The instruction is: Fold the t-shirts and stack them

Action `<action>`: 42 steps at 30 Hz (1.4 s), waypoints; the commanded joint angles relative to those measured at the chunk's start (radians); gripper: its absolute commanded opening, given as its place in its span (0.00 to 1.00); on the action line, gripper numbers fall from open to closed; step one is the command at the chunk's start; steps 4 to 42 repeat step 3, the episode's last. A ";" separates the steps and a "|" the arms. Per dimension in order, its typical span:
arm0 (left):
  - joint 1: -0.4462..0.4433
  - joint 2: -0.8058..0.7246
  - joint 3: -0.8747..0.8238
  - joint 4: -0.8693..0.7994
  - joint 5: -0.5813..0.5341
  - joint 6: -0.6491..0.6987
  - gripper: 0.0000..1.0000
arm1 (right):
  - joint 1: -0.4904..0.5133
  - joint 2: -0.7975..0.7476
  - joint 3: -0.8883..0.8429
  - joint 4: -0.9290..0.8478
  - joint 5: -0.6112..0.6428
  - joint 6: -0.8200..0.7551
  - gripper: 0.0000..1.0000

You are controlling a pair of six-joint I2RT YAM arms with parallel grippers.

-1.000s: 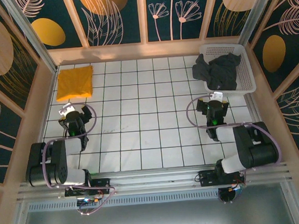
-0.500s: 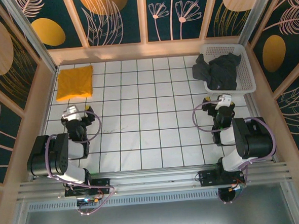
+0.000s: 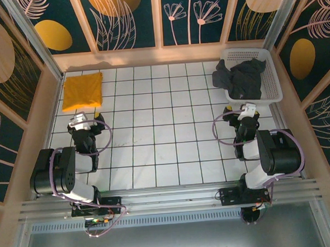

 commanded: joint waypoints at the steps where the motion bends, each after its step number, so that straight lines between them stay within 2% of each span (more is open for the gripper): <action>1: -0.003 -0.010 -0.004 0.041 0.016 0.016 0.99 | -0.001 0.005 0.014 0.047 -0.011 0.013 0.99; 42: -0.003 -0.010 -0.003 0.041 0.016 0.016 0.99 | -0.001 0.005 0.014 0.048 -0.011 0.013 0.99</action>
